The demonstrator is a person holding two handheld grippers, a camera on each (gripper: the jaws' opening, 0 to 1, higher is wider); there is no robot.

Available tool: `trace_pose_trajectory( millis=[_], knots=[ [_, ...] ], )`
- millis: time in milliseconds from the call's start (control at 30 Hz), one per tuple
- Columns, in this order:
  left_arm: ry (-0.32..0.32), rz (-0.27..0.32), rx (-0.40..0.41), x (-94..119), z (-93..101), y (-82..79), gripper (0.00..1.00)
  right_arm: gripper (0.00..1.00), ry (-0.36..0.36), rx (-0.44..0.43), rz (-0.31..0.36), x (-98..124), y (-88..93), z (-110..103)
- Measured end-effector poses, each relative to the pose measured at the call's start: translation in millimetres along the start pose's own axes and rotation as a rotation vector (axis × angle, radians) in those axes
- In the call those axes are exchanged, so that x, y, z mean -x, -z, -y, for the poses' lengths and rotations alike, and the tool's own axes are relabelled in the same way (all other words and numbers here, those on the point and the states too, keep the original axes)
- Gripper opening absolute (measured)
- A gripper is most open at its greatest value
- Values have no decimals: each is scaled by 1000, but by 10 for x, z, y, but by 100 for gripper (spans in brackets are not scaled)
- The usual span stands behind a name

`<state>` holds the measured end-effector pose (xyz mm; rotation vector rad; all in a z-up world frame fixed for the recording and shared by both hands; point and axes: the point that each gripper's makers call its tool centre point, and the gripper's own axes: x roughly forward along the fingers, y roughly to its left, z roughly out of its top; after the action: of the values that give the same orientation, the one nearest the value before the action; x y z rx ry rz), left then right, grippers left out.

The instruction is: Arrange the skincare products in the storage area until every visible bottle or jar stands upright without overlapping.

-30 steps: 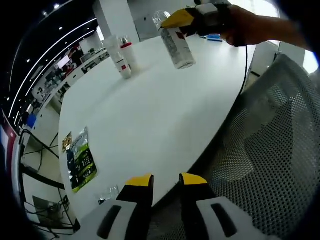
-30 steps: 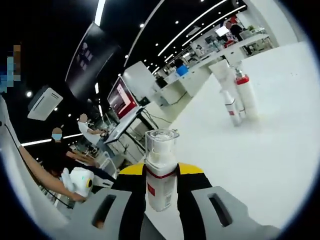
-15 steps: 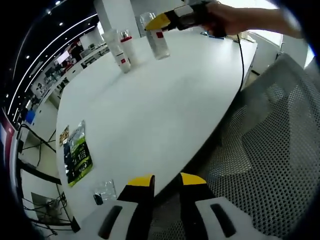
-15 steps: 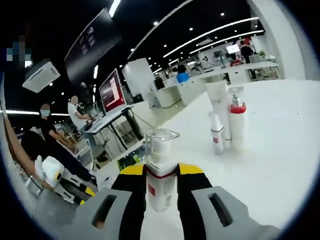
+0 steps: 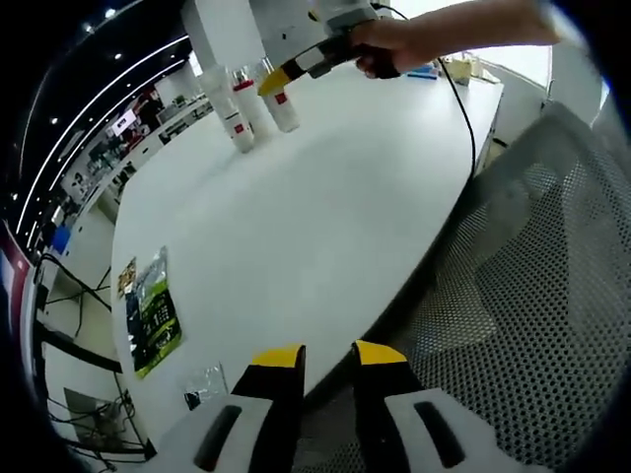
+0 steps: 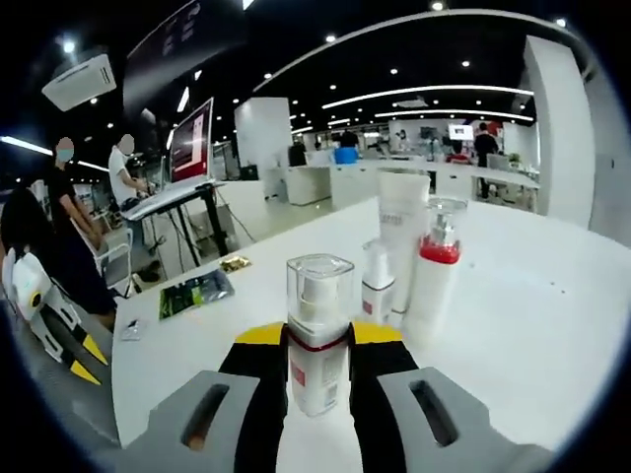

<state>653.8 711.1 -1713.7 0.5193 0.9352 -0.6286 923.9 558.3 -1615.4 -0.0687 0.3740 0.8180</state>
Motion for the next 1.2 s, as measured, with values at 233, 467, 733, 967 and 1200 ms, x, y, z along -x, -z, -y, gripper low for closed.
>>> trace_pose_trajectory(
  millis=[233,467,733,967,1200],
  knots=[
    [0,0,13,9,-7,13,19,20,42,-25,-16,-128,122,151],
    [-1,8,-1,15,6,6,19,20,80,-28,-10,-229,143,329],
    [-1,0,-1,6,9,27,19,20,99,24,2,-330,168,436],
    [-7,21,5,11,-6,-15,19,20,99,48,11,-391,153,480],
    [-8,19,3,2,-1,-10,19,20,113,99,66,-394,139,479]
  ],
)
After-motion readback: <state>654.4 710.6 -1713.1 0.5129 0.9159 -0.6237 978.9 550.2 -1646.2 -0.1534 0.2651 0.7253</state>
